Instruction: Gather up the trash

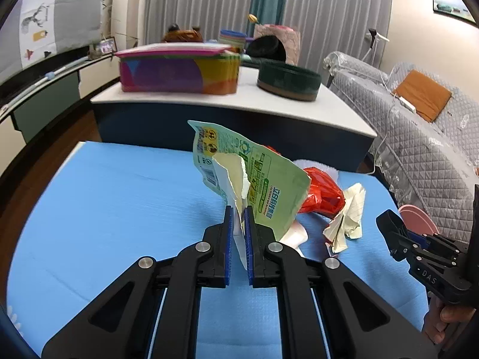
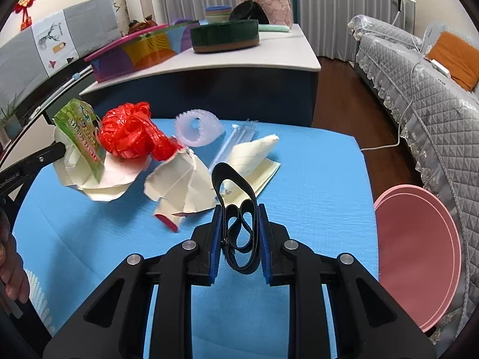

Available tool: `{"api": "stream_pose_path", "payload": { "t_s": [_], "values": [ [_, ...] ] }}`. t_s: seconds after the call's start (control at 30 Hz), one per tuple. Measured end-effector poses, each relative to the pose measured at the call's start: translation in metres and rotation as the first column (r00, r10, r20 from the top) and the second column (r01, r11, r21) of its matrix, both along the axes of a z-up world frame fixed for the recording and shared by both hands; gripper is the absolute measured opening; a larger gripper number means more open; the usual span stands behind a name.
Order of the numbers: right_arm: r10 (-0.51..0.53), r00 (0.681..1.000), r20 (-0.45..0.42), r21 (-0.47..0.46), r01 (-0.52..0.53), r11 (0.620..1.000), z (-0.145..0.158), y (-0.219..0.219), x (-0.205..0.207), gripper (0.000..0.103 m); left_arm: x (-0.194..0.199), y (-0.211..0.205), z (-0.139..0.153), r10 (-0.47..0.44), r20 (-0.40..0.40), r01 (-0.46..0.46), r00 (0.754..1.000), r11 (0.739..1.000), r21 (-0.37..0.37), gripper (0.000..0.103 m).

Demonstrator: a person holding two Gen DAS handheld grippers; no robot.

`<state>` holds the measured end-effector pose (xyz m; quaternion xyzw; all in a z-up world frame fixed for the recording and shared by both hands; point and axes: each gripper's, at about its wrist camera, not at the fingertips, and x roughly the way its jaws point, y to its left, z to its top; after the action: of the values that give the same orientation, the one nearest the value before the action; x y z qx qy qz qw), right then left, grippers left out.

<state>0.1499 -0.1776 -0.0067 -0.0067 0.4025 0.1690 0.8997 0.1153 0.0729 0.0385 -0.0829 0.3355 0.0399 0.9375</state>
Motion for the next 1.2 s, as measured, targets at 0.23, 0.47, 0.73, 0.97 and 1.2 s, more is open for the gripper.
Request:
{"api": "stream_pose_path", "payload": {
  "t_s": [0.23, 0.47, 0.73, 0.97, 1.2],
  "values": [
    [0.007, 1.0, 0.027, 0.008, -0.008, 1.0, 0.015, 0.005, -0.016, 0.022, -0.02, 0.012, 0.012, 0.025, 0.007, -0.025, 1.0, 1.0, -0.01, 0.006],
    [0.011, 0.999, 0.032, 0.013, -0.012, 1.0, 0.02, 0.008, -0.024, 0.022, -0.025, 0.022, -0.002, 0.034, -0.036, -0.035, 0.999, 0.999, -0.021, 0.006],
    [0.01, 0.999, 0.034, 0.012, -0.01, 1.0, 0.019, 0.005, -0.025, 0.022, -0.025, 0.017, -0.016, -0.007, -0.068, 0.006, 0.998, 1.0, -0.01, 0.006],
    [-0.003, 0.999, 0.046, 0.028, 0.001, 1.0, 0.026, 0.0, -0.026, 0.022, -0.036, 0.011, 0.006, -0.025, 0.02, 0.025, 0.999, 1.0, 0.006, 0.006],
    [-0.003, 0.998, 0.069, 0.031, 0.001, 1.0, 0.034, -0.002, -0.033, 0.022, -0.039, 0.007, 0.012, -0.034, 0.047, 0.033, 0.998, 0.999, 0.012, 0.006]
  ]
}}
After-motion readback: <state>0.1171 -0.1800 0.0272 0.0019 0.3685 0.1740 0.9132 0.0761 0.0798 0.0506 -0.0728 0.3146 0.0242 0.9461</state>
